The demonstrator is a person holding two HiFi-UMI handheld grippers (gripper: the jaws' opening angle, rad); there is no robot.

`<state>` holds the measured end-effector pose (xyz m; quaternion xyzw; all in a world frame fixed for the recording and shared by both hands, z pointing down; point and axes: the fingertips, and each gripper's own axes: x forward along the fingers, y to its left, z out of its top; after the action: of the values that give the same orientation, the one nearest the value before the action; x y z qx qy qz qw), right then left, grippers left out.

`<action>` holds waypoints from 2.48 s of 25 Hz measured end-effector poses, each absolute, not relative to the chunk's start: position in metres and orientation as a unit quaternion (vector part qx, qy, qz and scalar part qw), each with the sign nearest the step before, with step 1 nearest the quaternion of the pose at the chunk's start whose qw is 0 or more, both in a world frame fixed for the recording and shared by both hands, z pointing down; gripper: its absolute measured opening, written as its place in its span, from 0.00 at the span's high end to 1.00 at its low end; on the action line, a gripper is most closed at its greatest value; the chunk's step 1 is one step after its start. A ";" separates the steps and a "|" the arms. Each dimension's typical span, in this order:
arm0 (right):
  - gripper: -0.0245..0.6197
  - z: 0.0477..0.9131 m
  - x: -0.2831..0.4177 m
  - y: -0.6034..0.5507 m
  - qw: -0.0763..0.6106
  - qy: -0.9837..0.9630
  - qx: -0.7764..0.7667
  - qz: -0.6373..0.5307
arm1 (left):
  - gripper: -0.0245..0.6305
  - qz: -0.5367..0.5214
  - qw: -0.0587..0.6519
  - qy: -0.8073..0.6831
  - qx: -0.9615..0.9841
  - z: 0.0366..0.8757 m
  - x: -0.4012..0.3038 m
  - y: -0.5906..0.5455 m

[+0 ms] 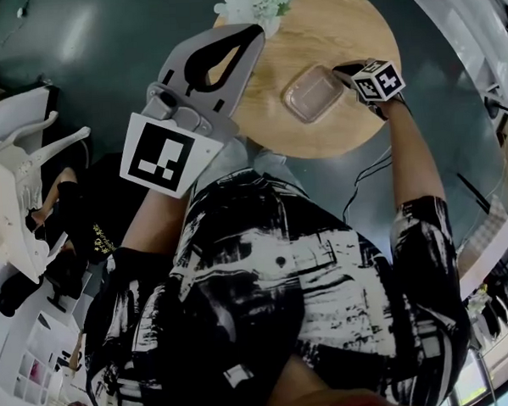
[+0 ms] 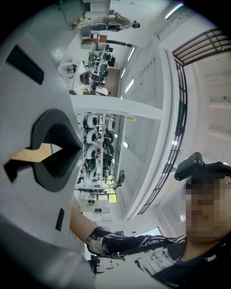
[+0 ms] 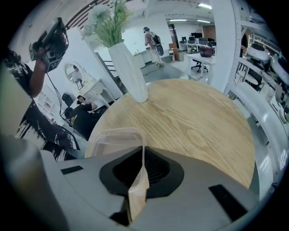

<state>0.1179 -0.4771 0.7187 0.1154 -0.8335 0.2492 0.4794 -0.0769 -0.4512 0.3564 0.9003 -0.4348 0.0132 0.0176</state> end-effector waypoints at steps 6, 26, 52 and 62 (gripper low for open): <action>0.94 0.695 0.125 -0.480 0.456 -0.846 0.136 0.241 | 0.96 0.007 0.009 -0.422 0.906 0.345 -0.066 -0.450; 0.94 0.380 0.195 -0.493 0.184 -0.893 0.412 0.003 | 0.96 -0.016 -0.078 -0.375 0.924 0.266 -0.022 -0.442; 0.94 0.215 0.224 -0.412 -0.031 -0.829 0.546 -0.116 | 0.96 -0.010 -0.115 -0.372 0.921 0.230 0.004 -0.439; 0.94 0.215 0.224 -0.406 -0.034 -0.827 0.549 -0.116 | 0.96 -0.009 -0.114 -0.373 0.921 0.231 0.003 -0.432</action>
<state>0.2237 -0.4060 0.2147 0.5492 -0.8269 -0.1162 -0.0336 0.0032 -0.4315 0.2311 0.9207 -0.3732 -0.0090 -0.1142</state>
